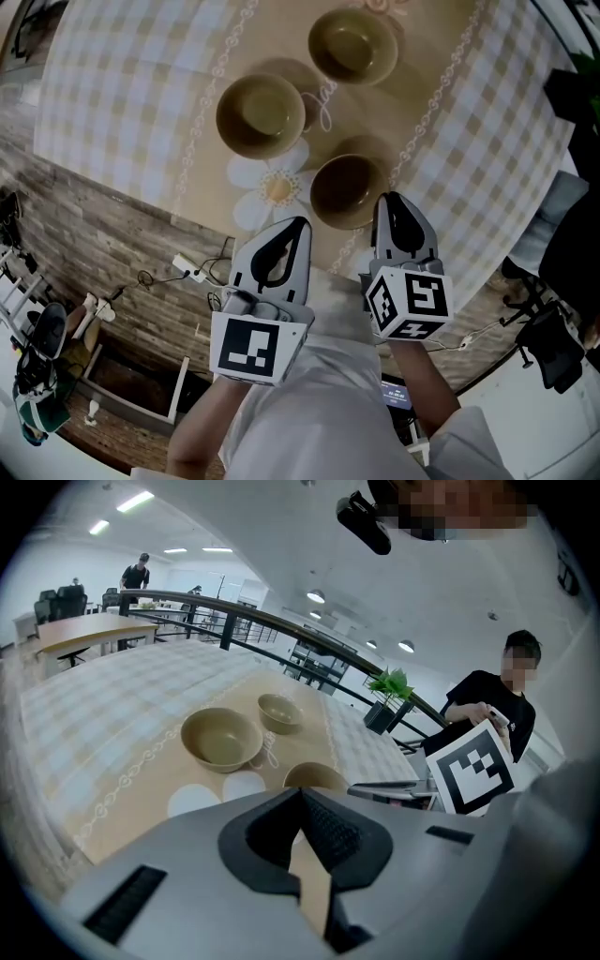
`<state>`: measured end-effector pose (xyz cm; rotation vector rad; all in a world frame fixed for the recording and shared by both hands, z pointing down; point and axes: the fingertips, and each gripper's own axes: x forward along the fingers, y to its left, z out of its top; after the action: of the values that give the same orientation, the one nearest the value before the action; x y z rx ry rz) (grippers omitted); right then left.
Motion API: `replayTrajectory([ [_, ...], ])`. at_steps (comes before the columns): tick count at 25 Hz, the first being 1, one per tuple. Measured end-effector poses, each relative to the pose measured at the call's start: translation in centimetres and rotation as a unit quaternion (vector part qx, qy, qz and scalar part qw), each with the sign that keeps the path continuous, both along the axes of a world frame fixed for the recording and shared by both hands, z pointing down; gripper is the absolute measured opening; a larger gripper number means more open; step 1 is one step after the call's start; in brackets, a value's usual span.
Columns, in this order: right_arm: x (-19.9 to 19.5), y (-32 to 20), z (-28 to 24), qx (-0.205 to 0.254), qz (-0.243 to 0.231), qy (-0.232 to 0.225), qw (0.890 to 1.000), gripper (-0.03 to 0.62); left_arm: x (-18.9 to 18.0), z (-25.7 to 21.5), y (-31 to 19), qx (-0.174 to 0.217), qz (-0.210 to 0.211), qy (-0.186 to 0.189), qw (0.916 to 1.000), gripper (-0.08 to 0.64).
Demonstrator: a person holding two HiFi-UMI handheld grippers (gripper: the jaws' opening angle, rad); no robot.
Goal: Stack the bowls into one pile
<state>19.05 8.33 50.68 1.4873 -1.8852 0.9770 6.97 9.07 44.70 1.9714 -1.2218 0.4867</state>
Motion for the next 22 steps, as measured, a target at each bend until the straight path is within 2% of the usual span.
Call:
replayTrajectory([
  [6, 0.0, 0.2, 0.3, -0.005, 0.014, 0.008, 1.000, 0.038, 0.1, 0.1, 0.6, -0.001, 0.010, -0.004, 0.9999, 0.020],
  [14, -0.6, -0.1, -0.6, 0.006, 0.020, -0.022, 1.000, 0.037, -0.6, 0.0, 0.7, 0.001, 0.009, -0.005, 0.9999, 0.020],
  [18, -1.0, 0.3, -1.1, 0.006, 0.020, -0.033, 0.999, 0.037, -1.0, 0.0, 1.6, -0.012, 0.028, -0.014, 0.9994, 0.020],
  [22, -1.2, 0.3, -1.9, 0.007, 0.018, -0.035, 0.999, 0.037, -1.2, -0.6, 1.4, -0.003, 0.021, -0.006, 0.9998, 0.020],
])
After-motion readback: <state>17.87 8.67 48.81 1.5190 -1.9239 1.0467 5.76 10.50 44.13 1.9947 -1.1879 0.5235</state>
